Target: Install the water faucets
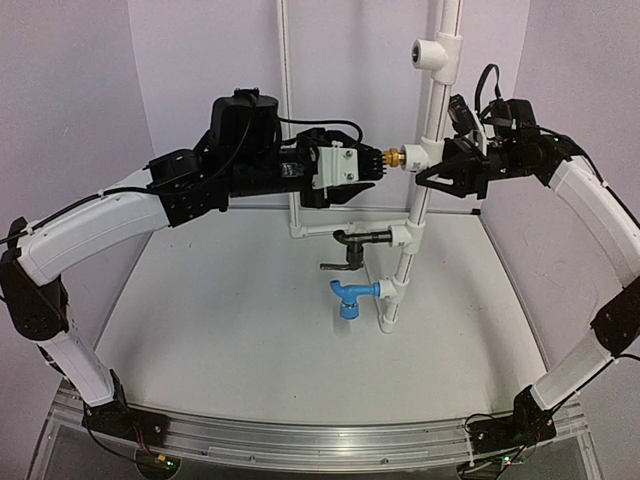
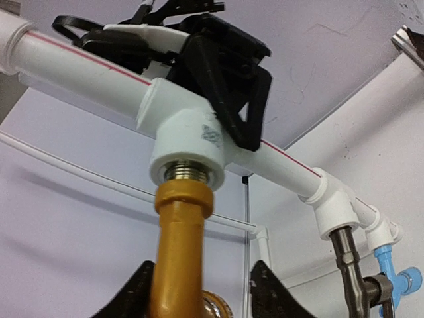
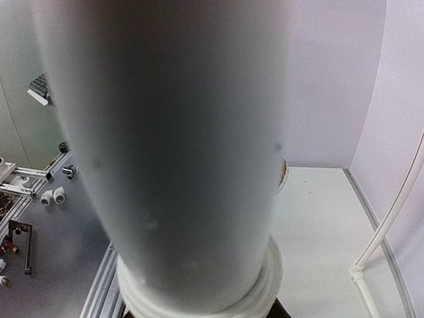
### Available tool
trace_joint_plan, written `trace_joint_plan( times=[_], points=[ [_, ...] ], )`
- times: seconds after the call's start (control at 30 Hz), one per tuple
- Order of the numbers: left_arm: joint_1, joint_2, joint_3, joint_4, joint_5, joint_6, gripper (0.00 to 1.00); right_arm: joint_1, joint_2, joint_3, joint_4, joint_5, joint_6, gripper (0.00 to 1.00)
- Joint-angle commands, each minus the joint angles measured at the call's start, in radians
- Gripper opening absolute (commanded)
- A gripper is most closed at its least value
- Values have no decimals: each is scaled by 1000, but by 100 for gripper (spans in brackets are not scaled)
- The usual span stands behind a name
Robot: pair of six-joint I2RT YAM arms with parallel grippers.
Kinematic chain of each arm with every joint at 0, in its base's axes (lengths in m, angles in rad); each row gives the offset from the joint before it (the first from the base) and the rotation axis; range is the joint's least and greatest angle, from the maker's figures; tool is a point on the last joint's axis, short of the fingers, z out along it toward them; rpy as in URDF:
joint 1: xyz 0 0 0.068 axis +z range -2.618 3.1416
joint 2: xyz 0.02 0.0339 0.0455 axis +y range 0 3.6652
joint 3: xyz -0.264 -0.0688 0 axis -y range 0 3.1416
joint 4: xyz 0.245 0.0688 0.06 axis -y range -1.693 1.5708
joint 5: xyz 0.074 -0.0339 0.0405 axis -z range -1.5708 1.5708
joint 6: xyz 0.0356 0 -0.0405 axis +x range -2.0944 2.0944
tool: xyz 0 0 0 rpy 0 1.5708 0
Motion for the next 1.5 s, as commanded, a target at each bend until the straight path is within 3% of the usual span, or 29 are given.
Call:
trace_joint_plan(
  times=[0.0,0.13,0.2,0.3,0.5,0.63,0.7,0.77,0.87,0.93,1.0,1.07,1.2,1.33,1.47],
  points=[
    [-11,-73,-21,-38,-22,11,57,-28,39,35,-60,4,132,0],
    [-22,-109,-61,-5,-48,-58,70,-59,57,55,-56,-4,135,0],
    [-32,-125,-83,15,-80,-104,86,-65,60,60,-56,-4,131,0],
    [-36,-167,-111,62,-135,-237,99,-66,57,56,-57,0,116,0],
    [-36,-239,-53,-61,-295,-725,100,-66,52,47,-55,15,101,0],
    [-33,-204,136,-377,-384,-1177,100,-66,55,48,-53,18,101,0],
    [-26,-168,220,-517,-353,-1383,100,-66,56,48,-53,19,102,0],
    [-21,-158,224,-532,-266,-1563,100,-66,57,47,-52,20,103,0],
    [37,-187,114,-409,-85,-1848,100,-67,62,48,-50,26,104,0],
    [101,-242,-36,-194,56,-2056,100,-66,64,49,-50,32,106,0],
    [153,-294,-209,16,116,-2278,100,-67,66,49,-49,39,106,0],
    [186,-316,-260,92,148,-2419,100,-67,65,49,-46,49,103,0],
    [208,-232,-148,34,269,-2514,100,-67,64,50,-41,64,109,0],
    [211,-175,-192,255,340,-2645,100,-66,61,50,-40,69,112,0],
    [212,-126,-193,338,384,-2705,100,-66,59,51,-35,68,113,0]
  ],
)
